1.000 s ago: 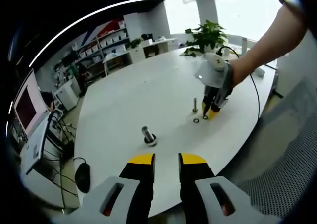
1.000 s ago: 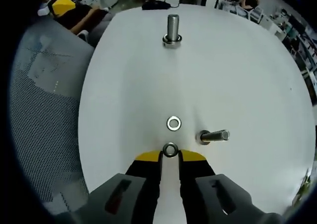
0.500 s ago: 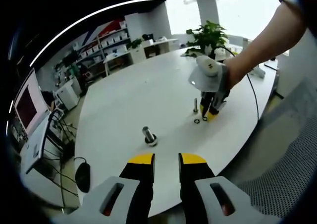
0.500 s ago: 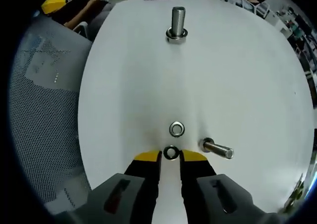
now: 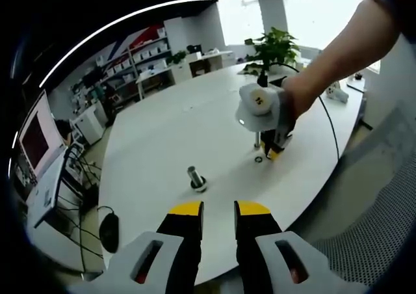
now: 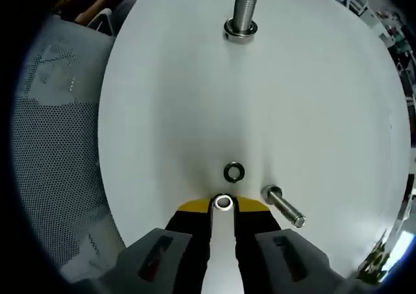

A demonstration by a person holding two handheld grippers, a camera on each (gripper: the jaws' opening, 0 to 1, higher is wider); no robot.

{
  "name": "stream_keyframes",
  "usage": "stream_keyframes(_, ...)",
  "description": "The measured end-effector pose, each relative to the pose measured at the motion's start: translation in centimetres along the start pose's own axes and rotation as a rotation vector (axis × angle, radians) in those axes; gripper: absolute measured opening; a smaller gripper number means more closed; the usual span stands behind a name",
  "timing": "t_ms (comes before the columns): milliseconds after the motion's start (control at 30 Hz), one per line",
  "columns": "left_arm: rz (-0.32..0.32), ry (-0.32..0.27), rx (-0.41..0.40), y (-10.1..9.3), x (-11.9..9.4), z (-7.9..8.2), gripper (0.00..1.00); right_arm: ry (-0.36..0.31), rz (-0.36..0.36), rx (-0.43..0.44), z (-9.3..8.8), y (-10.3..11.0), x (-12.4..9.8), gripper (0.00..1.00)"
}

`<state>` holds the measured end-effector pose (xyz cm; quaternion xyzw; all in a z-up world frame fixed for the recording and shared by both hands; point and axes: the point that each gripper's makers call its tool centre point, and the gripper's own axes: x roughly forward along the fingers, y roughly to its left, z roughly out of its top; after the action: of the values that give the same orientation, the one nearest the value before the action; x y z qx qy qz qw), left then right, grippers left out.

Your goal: Place the washer onto the threaded stud by aligning its center hole with the stud, sliding it down to the base, and recovering from edge contact or off-axis alignment until the washer reaches the visible bottom stop.

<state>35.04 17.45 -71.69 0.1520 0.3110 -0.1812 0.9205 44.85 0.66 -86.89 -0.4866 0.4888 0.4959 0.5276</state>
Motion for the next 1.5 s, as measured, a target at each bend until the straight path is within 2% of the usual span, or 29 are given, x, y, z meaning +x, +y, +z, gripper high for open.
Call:
stream_keyframes(233,0.004,-0.006,-0.001,0.1,-0.1,0.1,0.16,-0.094,-0.046,0.027,-0.2,0.1,-0.1,0.14)
stream_keyframes(400,0.004,-0.007,0.002,0.1,-0.1,0.1,0.16,-0.152,-0.003,0.1,-0.2,-0.2,-0.2,0.14)
stream_keyframes(500,0.004,-0.006,0.002,0.1,-0.1,0.1,0.16,-0.165,0.01,0.1,-0.5,0.1,-0.2,0.13)
stream_keyframes(600,0.003,-0.006,0.005,0.1,-0.1,0.1,0.16,-0.157,0.041,0.174,-1.4,0.4,-0.4,0.13)
stream_keyframes(833,0.004,0.0,0.001,0.1,-0.1,0.0,0.16,-0.19,0.032,0.26,-2.9,-1.0,-1.7,0.13)
stream_keyframes(900,0.003,-0.002,0.006,0.0,-0.1,0.1,0.16,-0.172,0.011,0.234,-3.3,-1.4,-2.2,0.13)
stream_keyframes(1100,0.005,-0.006,0.004,0.1,-0.1,0.2,0.16,-0.222,-0.015,0.242,-2.8,-2.8,-4.1,0.13)
stream_keyframes(1500,0.01,0.004,0.01,0.1,0.0,0.0,0.16,-0.288,-0.065,0.196,-1.6,-4.6,-7.3,0.13)
